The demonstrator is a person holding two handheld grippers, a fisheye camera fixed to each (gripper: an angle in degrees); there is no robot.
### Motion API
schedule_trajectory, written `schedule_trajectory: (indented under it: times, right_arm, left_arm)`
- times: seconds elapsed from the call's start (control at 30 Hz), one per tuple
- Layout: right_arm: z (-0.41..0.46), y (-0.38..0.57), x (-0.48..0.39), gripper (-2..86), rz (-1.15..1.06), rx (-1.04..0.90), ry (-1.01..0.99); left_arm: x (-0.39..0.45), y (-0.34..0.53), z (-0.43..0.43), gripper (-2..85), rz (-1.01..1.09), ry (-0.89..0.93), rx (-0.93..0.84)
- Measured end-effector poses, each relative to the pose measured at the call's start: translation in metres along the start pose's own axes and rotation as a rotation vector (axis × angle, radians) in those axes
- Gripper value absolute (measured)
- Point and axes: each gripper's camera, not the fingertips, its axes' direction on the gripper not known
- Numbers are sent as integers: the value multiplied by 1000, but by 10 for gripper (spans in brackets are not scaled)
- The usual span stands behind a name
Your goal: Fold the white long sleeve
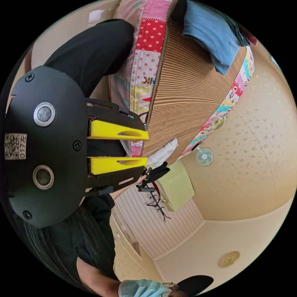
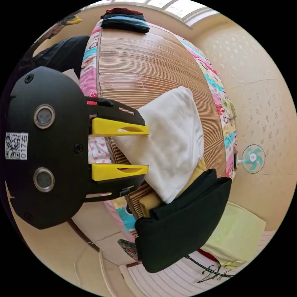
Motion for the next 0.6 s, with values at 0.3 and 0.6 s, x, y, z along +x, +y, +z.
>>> schedule_trajectory:
  times: [0.3,0.6]
  right_arm:
    - [-24,111,-160,24,-523,39,-544]
    - [-101,181,-122,41,-515,260,-648]
  left_arm:
    - [4,36,16,85,-116,-101,10]
    - [18,26,59,86,-84,-113,-75]
